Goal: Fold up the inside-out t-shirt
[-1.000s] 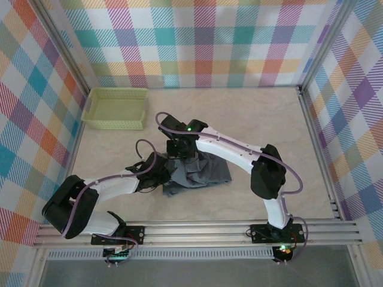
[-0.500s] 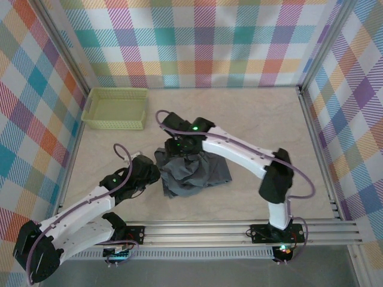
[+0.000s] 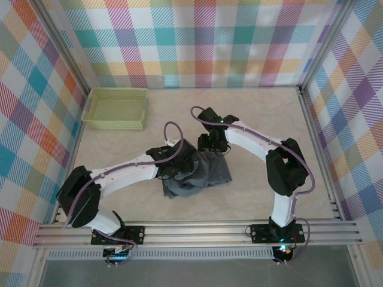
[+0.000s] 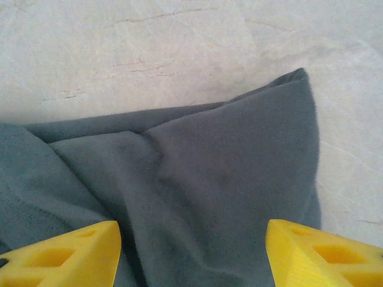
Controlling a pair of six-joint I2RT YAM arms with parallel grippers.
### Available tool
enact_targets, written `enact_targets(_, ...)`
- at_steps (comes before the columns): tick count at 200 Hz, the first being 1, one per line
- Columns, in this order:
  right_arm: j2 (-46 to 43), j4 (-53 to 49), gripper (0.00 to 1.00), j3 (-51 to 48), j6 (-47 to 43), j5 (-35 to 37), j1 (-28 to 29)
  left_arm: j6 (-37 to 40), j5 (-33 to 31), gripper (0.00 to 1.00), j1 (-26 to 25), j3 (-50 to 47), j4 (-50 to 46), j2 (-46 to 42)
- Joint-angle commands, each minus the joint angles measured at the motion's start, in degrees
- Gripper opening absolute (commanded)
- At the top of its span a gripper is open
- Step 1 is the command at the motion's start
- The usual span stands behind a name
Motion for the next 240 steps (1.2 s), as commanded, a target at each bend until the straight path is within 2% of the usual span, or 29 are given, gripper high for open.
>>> enact_targets(1,1.2,4.3,0.65,-1.2,-1.2,-2.5,0.0,-2.5,-5.0,0.58,-0.3,1.6,-5.7,1.9)
enact_targets(35,3.4,4.0,0.63,-4.1,1.2,1.7,-1.4,-7.7,-6.0,0.21,-0.3,-5.0,-4.6,-2.2)
enact_targets(53,3.0,5.6,0.6,-6.8,1.9,1.7,-2.4,-10.6,-5.6,0.06,-0.3,-11.0,-2.2,-7.1)
enact_targets(67,2.5,5.6,0.57,-8.3,3.0,2.6,-2.9,-14.2,-5.8,0.02,-0.3,-16.3,-1.0,-12.0)
enact_targets(87,1.5,5.8,0.52,-11.0,4.9,4.2,-3.2,-18.5,-5.9,0.02,-0.3,-23.2,0.8,-19.3)
enact_targets(106,0.6,5.5,0.49,-14.2,7.4,5.5,-3.2,-20.1,-4.7,0.04,0.5,-27.5,3.4,-22.7)
enact_targets(127,-2.6,5.7,0.49,-19.5,11.3,5.8,-3.3,-19.1,-2.2,0.04,3.1,-27.8,5.0,-21.0)
enact_targets(148,-8.7,7.2,0.49,-27.3,15.6,4.5,-3.0,-14.5,1.4,0.05,6.4,-25.9,10.1,-16.0)
enact_targets(167,-15.6,8.1,0.48,-34.4,20.1,3.7,-1.5,-7.7,4.1,0.05,10.4,-20.5,13.0,-8.4)
enact_targets(195,-24.3,7.7,0.47,-41.6,26.5,2.9,4.3,3.5,13.2,0.03,16.0,-6.8,17.8,6.7)
enact_targets(218,-28.7,6.9,0.47,-42.2,30.7,3.0,10.8,12.6,14.4,0.08,16.3,9.3,9.5,15.9)
enact_targets(240,-32.7,6.3,0.49,-39.7,29.6,3.4,12.7,17.1,11.7,0.2,16.3,18.0,2.4,17.5)
